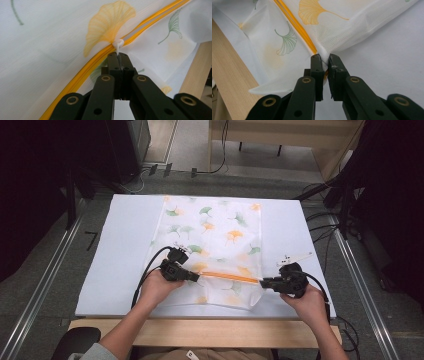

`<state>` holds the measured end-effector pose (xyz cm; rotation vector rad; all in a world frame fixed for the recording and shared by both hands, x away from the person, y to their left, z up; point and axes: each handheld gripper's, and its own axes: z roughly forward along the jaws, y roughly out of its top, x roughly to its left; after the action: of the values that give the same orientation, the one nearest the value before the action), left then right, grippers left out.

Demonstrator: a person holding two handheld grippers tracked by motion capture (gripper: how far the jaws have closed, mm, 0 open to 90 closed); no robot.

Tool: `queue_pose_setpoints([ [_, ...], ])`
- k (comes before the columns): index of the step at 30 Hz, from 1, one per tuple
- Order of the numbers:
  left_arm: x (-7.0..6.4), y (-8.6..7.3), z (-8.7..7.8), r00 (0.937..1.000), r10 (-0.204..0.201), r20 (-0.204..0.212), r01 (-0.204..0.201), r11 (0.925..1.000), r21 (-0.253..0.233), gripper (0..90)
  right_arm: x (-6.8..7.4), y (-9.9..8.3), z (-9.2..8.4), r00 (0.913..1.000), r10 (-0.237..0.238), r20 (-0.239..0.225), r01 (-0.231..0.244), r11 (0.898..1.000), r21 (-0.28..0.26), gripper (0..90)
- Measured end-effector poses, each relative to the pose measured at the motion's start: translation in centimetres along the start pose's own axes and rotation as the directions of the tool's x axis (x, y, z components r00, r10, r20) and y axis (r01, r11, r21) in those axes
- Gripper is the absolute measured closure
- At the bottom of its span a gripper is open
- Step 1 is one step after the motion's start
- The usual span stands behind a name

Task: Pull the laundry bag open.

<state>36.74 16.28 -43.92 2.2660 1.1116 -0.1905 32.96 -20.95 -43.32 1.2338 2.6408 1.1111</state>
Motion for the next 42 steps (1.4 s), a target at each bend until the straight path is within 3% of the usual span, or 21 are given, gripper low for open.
queue_pose_setpoints([
  [4,0.3,-0.5,-0.4,0.9998,-0.022,0.000,0.022,0.9997,-0.009,90.0,-0.2,0.2,0.2,1.0000,-0.003,-0.001,0.003,1.000,0.012,85.1],
  [25,0.8,-0.8,-0.9,0.9993,-0.037,0.002,0.037,0.9993,0.002,90.0,-0.3,0.6,0.7,0.9998,-0.014,-0.013,0.014,1.000,0.027,85.1],
  [30,1.0,-1.0,-1.5,0.9992,-0.040,0.000,0.040,0.9992,0.002,90.0,-0.4,0.6,0.7,0.9999,-0.007,-0.008,0.007,1.000,0.030,85.1],
  [36,1.5,-1.6,-2.8,0.9986,-0.037,-0.038,0.038,0.9989,0.026,90.0,-0.4,0.5,0.7,1.0000,-0.006,-0.003,0.006,0.999,0.035,85.1],
  [42,1.7,-2.3,-4.0,0.9987,-0.048,-0.017,0.048,0.9988,0.002,90.0,-0.4,0.5,0.7,0.9999,0.001,-0.011,-0.001,0.999,0.033,85.1],
])
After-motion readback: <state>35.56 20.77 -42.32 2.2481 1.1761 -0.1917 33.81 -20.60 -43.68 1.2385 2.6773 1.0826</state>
